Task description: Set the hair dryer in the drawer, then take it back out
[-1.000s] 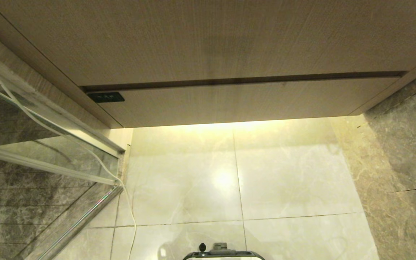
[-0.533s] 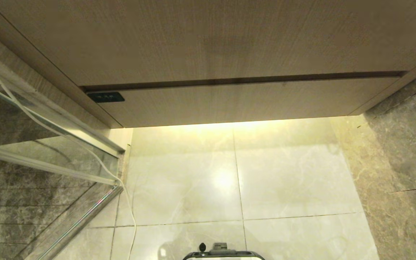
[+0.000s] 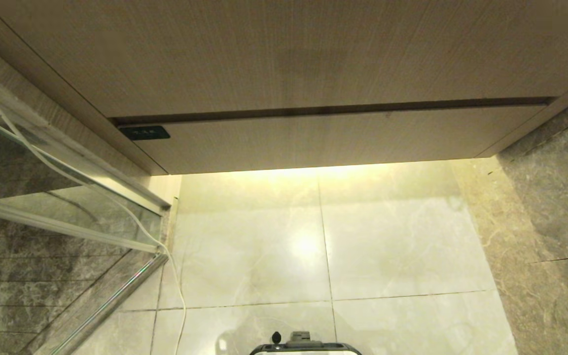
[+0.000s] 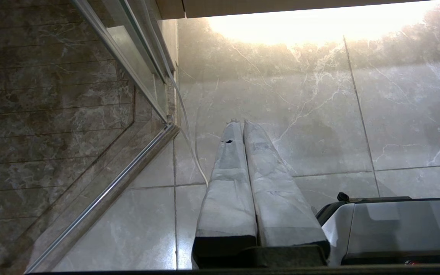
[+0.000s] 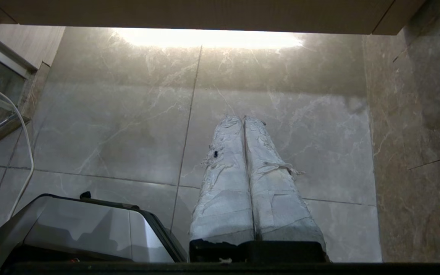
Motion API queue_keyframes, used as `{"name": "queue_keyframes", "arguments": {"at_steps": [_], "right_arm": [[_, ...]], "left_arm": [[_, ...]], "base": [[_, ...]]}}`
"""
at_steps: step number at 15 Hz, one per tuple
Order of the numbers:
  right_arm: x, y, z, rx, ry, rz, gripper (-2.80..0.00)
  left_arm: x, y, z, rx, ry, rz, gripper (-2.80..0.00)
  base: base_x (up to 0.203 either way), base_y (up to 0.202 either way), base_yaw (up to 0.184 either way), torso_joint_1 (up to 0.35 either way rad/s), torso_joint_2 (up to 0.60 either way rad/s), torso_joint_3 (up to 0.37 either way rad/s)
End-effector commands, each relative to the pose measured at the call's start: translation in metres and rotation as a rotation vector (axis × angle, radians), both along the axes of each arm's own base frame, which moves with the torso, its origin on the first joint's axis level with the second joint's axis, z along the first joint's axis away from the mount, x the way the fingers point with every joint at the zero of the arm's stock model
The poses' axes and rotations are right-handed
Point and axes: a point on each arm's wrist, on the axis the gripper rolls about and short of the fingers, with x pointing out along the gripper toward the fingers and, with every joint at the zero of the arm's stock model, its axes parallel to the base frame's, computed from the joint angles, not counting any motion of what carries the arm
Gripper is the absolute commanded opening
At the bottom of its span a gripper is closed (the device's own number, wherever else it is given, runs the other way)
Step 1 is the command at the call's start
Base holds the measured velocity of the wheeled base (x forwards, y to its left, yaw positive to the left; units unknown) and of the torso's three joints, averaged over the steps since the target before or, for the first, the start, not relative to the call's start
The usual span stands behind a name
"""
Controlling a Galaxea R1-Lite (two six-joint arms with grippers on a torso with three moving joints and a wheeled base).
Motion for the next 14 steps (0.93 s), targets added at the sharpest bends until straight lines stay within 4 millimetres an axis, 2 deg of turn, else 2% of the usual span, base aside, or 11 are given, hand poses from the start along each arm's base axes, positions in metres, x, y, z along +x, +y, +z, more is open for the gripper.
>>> {"name": "queue_keyframes", "arguments": {"at_steps": [1, 14], "right_arm": [[0.0006, 0.0001, -0.012, -0.006, 0.003, 0.001, -2.8], [0.0005, 0.0, -0.0117, 0.015, 0.004, 0.002, -2.8]], "left_arm": [[0.0001, 0.0, -0.0004, 0.0, 0.001, 0.0, -2.8], [0.0, 0.0, 0.0, 0.0, 0.0, 0.0, -2.8]], "base": [[0.0, 0.0, 0.0, 0.0, 0.0, 0.0], [0.0, 0.0, 0.0, 0.0, 0.0, 0.0]]}}
